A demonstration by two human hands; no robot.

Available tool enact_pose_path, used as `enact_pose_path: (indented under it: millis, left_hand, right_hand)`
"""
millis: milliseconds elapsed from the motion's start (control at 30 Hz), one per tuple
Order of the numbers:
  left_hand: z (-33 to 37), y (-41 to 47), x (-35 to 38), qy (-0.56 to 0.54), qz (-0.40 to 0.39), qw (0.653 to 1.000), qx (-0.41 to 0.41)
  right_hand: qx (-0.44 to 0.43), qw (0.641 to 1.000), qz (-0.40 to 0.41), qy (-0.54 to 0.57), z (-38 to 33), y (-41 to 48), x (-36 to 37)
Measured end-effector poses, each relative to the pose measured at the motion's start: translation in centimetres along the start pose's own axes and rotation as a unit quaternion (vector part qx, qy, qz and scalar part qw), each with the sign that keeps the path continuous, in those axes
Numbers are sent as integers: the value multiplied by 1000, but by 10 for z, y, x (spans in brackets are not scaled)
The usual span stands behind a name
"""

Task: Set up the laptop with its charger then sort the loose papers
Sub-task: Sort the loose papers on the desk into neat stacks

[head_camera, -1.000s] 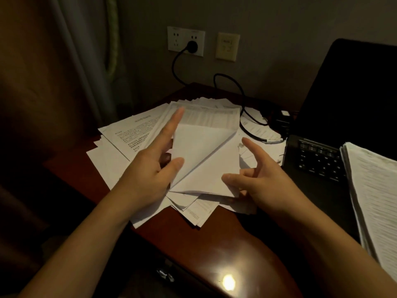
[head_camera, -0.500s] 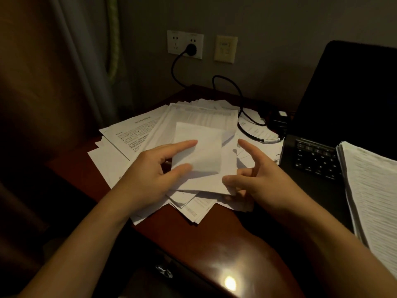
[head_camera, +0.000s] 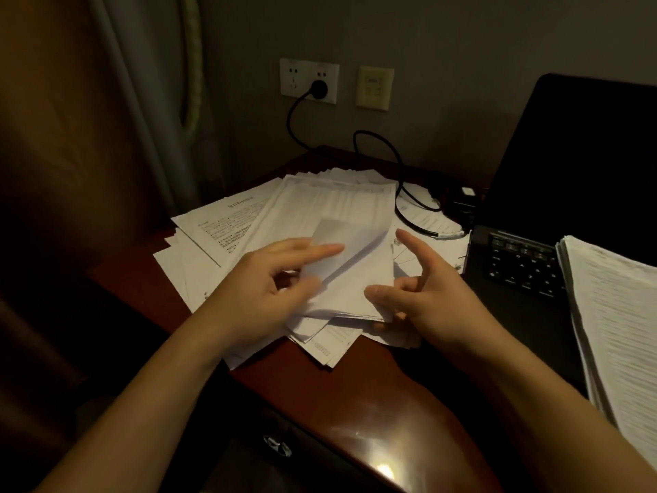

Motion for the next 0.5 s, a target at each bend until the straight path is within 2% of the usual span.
enact_pose_path:
  millis: [167,333,500]
  left_hand:
    - [-9,0,-1,22,-11,999,-34]
    - [-12,2,0,-11,17,1000,-16]
    - [-8,1,-3,-39,50,998,-9]
  right_hand:
    - [0,999,42,-14,3,5,4]
    - [7,999,-19,-25,2,-1,-6]
    - [6,999,-15,-29,2,0,-3]
Point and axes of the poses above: each hand's wrist, its own y-axis towards the middle knuckle, its own x-axis out of the palm, z = x × y, the point moved 5 cm from there along y, towards the middle knuckle, and after that the axes turned 12 degrees about -z, right-handed, at the moved point
